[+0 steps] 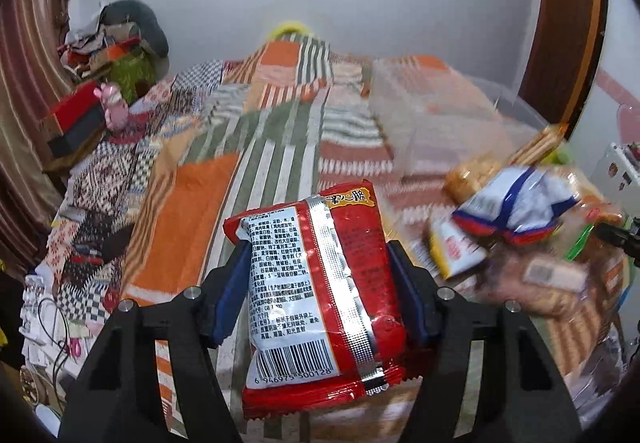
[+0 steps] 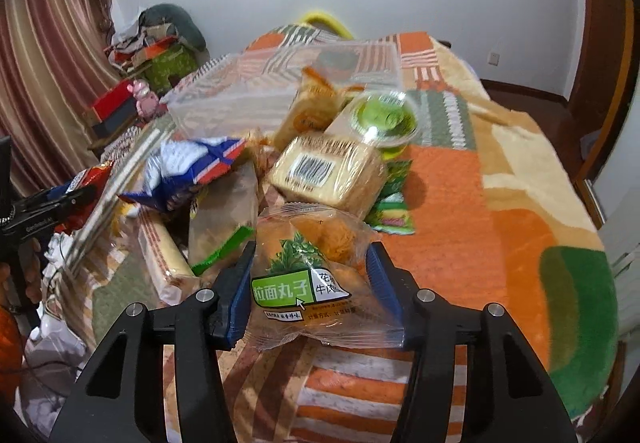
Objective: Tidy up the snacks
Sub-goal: 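Carry red bag with left tool while right tool carries bread roll into the clear box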
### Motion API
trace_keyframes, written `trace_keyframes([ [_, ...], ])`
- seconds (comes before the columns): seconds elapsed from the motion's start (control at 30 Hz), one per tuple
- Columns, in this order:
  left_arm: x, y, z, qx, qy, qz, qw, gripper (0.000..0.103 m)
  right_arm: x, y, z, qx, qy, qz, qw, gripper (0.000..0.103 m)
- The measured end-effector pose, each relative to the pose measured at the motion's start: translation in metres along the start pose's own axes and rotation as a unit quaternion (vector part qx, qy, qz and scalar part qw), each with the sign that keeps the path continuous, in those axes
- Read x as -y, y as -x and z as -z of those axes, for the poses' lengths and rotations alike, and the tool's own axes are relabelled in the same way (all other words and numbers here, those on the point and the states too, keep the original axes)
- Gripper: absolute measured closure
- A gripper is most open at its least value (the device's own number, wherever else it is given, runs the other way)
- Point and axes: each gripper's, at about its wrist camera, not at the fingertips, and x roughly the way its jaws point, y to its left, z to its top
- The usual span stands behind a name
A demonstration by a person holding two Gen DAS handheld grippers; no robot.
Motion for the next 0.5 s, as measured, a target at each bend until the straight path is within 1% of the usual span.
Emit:
trace_keyframes([
  [0.3, 0.033, 0.027, -0.043, 0.056, -0.018, 0.031, 0.9978, 0.037, 0.002, 0.027, -0.026, 0.061, 0.013, 0.002, 0.998, 0.053],
  [0.5, 0.060, 0.027, -0.069, 0.077, -0.034, 0.049, 0.9952, 0.037, -0.001, 0.029, -0.052, 0.099, 0.026, 0.005, 0.995, 0.053],
])
